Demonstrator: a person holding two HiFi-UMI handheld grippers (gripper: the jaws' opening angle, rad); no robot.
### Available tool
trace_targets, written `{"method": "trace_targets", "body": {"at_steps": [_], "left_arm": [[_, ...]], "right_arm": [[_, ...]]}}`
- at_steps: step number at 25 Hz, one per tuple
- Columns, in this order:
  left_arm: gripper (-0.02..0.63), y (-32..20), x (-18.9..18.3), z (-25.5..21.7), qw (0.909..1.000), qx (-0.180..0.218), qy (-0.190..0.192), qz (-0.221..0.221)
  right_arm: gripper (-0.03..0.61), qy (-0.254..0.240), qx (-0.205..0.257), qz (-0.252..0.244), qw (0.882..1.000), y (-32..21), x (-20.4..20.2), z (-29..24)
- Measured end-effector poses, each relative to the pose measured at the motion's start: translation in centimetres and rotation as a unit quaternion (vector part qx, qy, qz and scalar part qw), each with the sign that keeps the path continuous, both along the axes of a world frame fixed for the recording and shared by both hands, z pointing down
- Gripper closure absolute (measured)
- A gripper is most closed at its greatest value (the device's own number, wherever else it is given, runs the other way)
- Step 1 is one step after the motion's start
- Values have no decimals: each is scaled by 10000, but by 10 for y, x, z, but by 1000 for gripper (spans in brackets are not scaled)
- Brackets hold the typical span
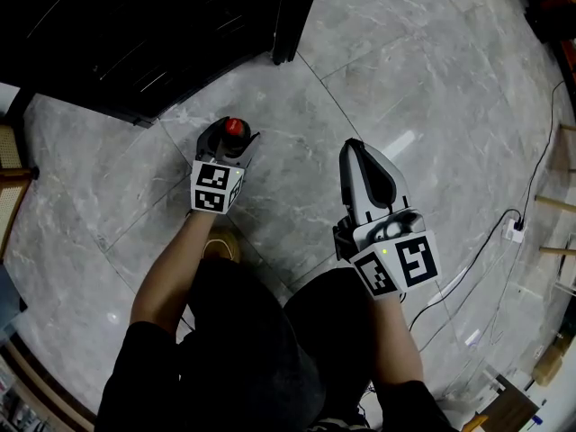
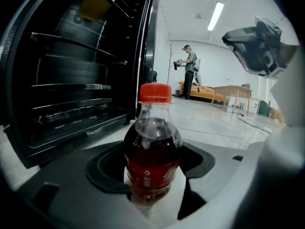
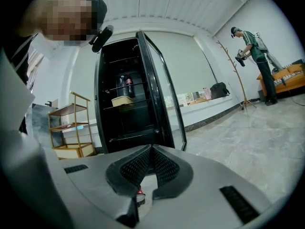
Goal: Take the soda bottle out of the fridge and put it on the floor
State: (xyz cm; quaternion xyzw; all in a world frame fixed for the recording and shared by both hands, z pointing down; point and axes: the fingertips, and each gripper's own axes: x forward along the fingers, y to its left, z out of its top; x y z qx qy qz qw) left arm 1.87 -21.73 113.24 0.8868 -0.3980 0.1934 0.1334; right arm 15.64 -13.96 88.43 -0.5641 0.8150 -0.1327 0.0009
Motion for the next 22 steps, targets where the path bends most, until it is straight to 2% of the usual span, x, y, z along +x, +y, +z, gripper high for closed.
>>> {"method": "trace_targets", "body": {"at_steps": [8, 15, 22], "left_arm": [[304, 10, -1, 4, 9998, 121, -157, 71], [299, 10, 0, 4, 9998, 26, -200, 5], [187, 15, -2, 4, 9997, -145, -54, -195]], "right_arm": [[555, -60, -20, -5, 10000, 3, 2, -1], [555, 26, 28, -87, 10000, 6, -2, -4], [555, 107, 77, -217, 9997, 8, -10, -7]]}}
